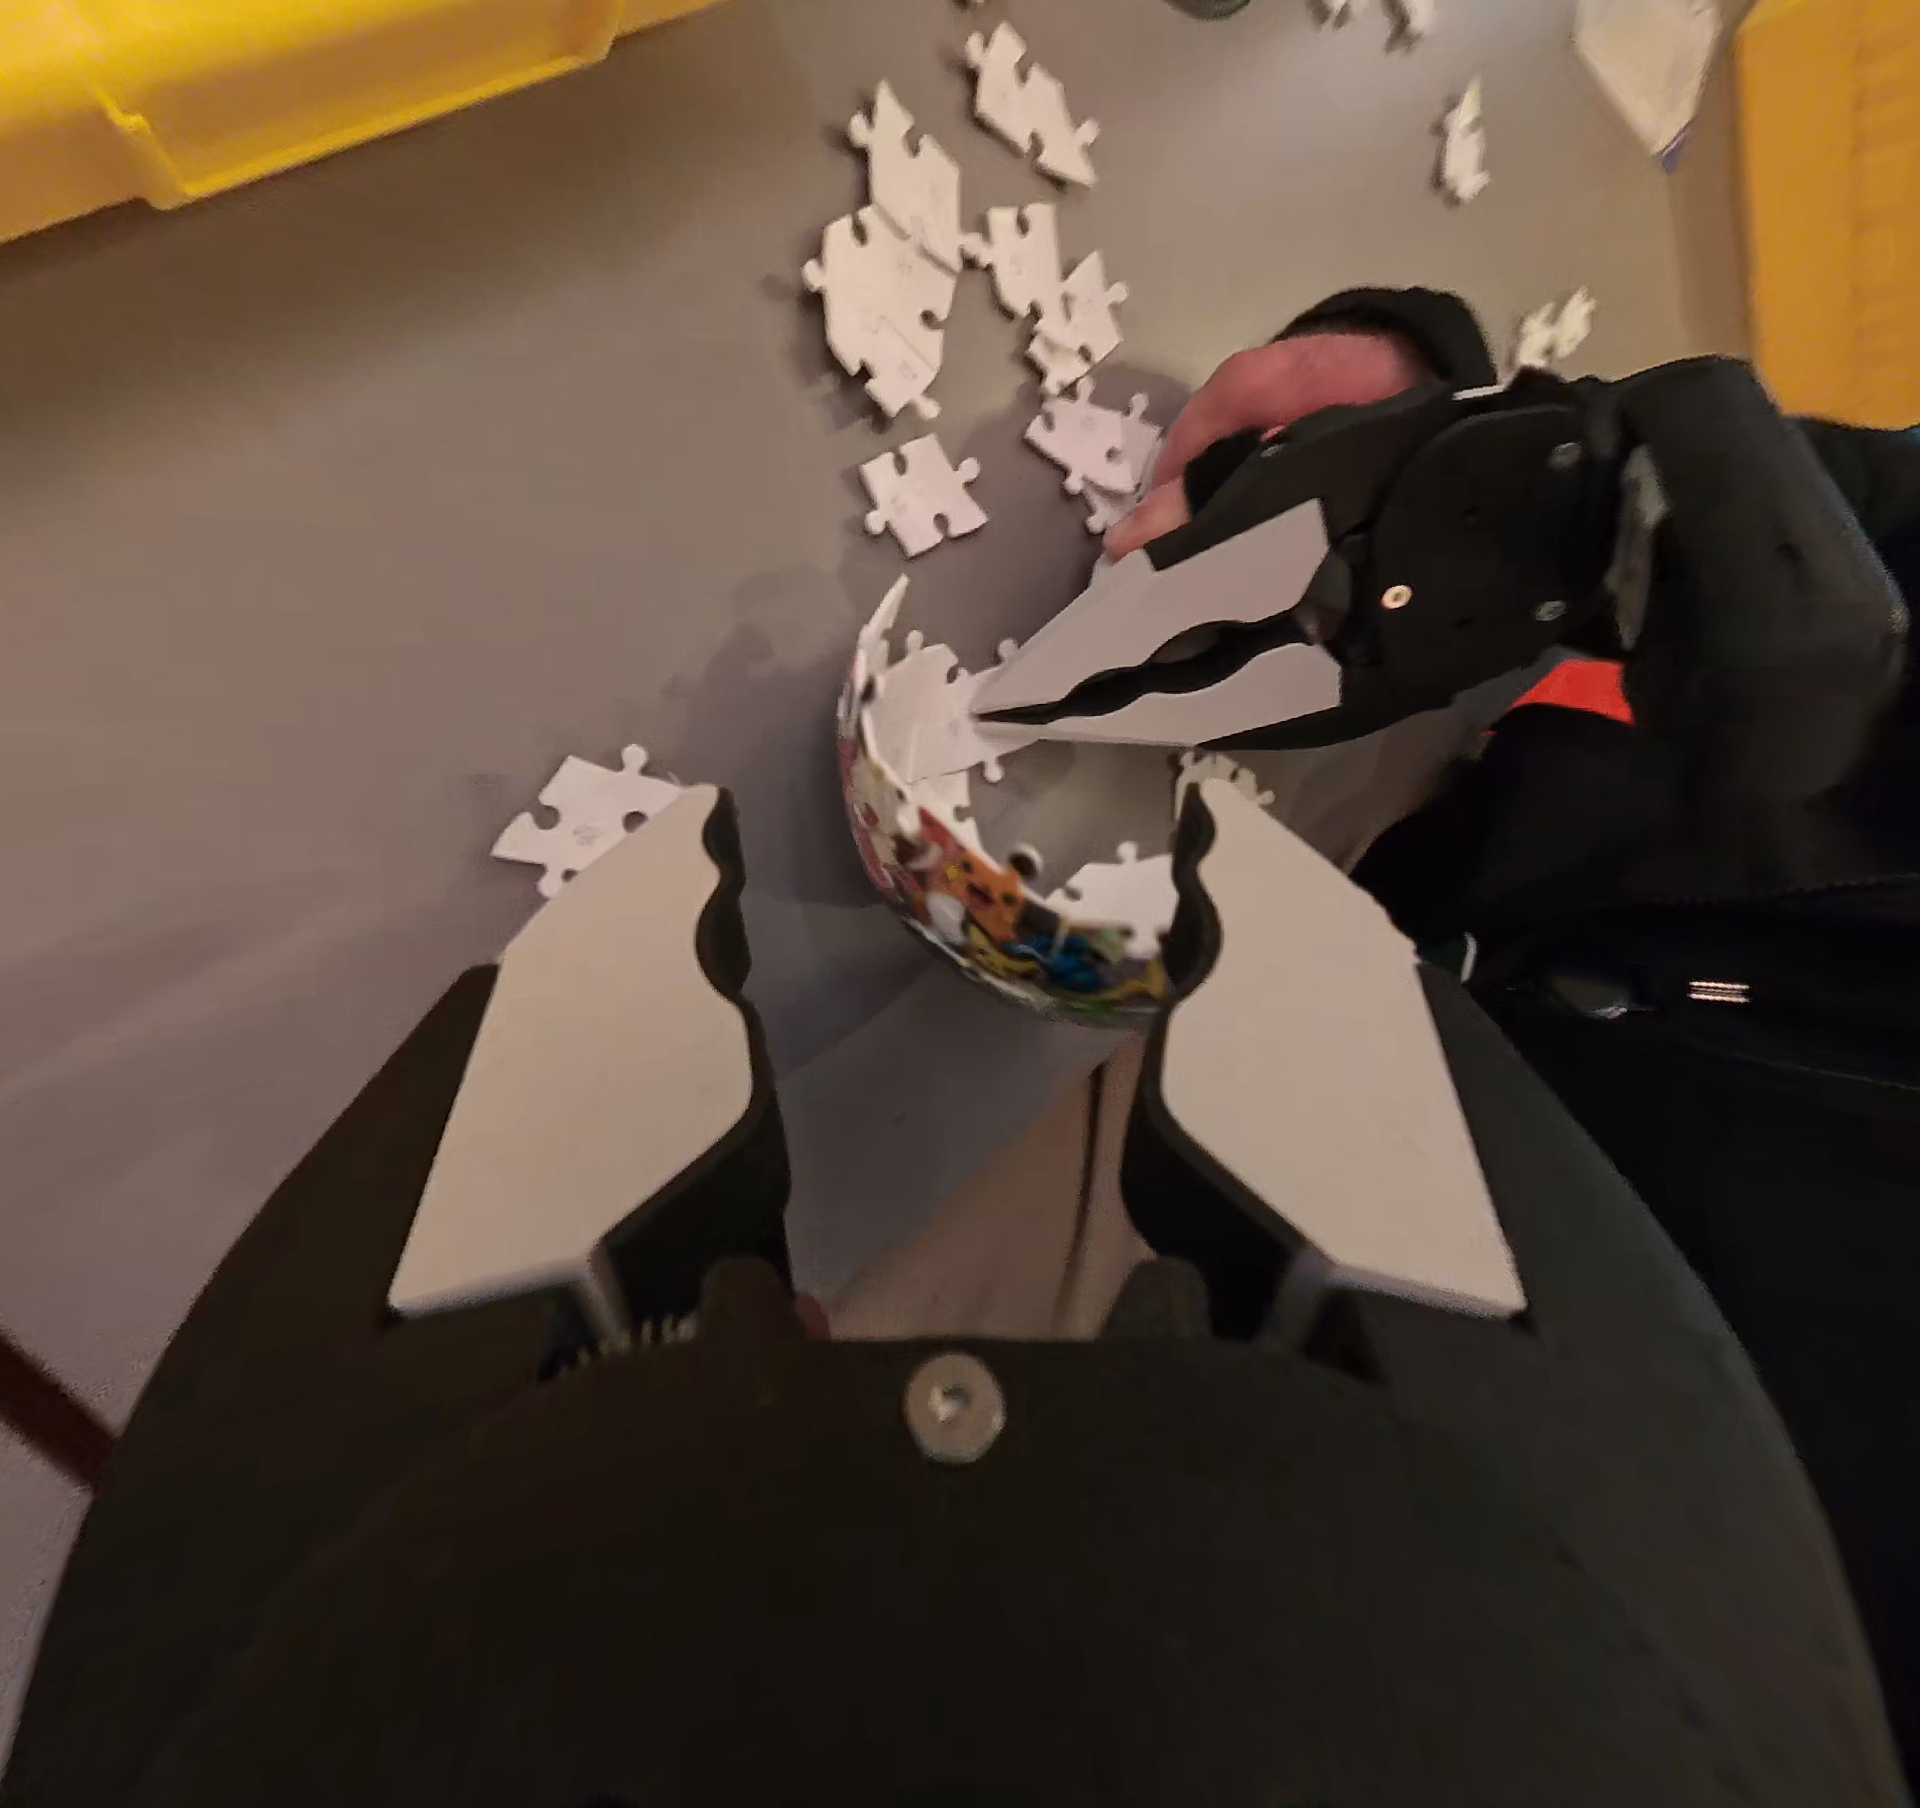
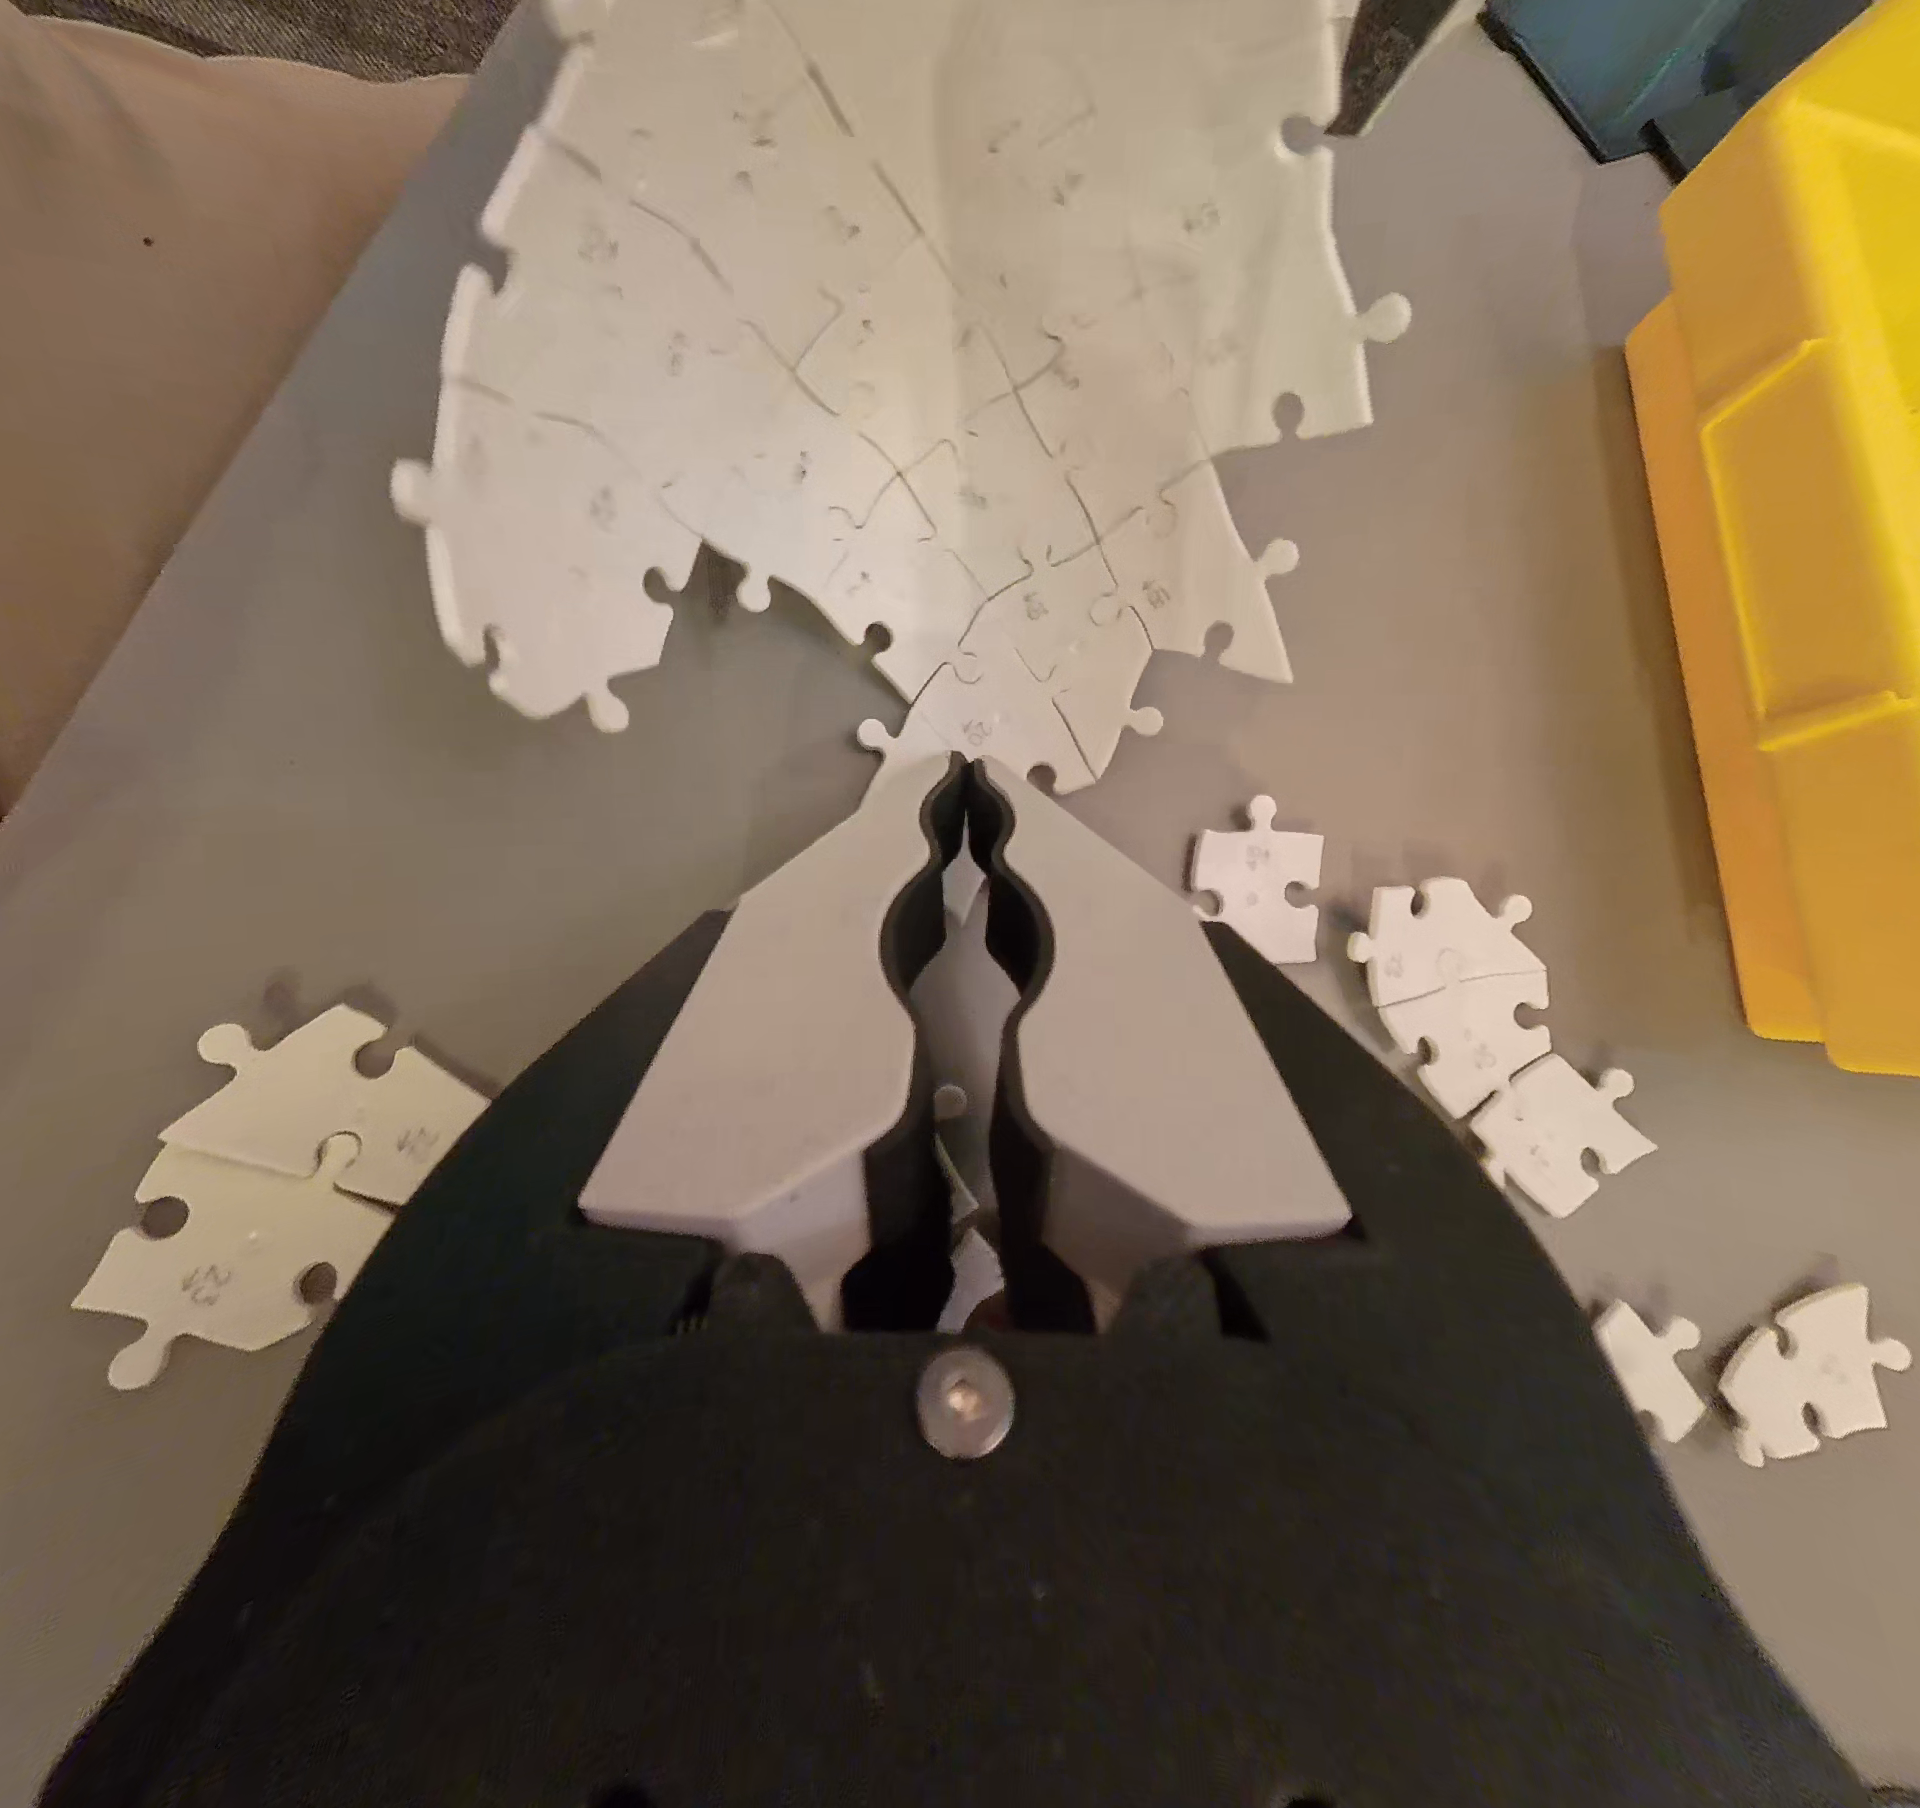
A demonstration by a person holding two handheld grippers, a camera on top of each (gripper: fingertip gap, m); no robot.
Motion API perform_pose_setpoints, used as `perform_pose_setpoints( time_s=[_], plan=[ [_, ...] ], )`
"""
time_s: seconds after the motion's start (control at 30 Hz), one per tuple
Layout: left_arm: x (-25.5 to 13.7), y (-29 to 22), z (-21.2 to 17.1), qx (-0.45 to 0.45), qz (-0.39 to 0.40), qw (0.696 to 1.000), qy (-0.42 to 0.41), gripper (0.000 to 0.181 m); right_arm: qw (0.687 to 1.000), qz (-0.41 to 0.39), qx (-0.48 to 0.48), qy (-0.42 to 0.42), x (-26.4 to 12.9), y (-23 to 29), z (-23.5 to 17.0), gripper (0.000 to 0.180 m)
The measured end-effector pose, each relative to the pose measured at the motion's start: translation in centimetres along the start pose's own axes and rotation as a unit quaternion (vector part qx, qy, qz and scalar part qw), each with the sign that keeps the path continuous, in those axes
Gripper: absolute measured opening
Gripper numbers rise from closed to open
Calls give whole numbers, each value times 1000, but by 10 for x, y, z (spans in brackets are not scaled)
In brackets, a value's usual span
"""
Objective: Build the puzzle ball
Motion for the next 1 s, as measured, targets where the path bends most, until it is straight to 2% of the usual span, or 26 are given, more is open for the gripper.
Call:
perform_pose_setpoints(
  time_s=[0.2,0.3,0.43,0.6,0.8,1.0],
  plan=[
    [-1,-9,-20,-8,-90,993,-80,89,1000,19,23,-8,-1,1,0,0],
    [7,-8,-27,-7,-93,991,-98,89,999,21,31,-8,-1,2,1,0],
    [20,-5,-29,4,-60,993,-99,87,999,20,35,-5,-2,1,1,0],
    [28,2,-26,7,12,995,-102,75,999,16,46,-1,-4,-1,-1,0],
    [33,7,-28,-15,38,991,-127,55,999,14,51,0,-6,0,-1,0],
    [37,13,-28,-16,72,987,-145,45,998,9,60,0,-8,1,-1,0]
  ],
)
Point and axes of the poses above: each gripper's, where its closed fingertips meet, x out along the fingers, z out of its top, y = z × x across the jaws, the point moved 3 cm from there along -x, back along the fingers, and after that the axes turned 13 degrees about -x, right-handed, at the moved point
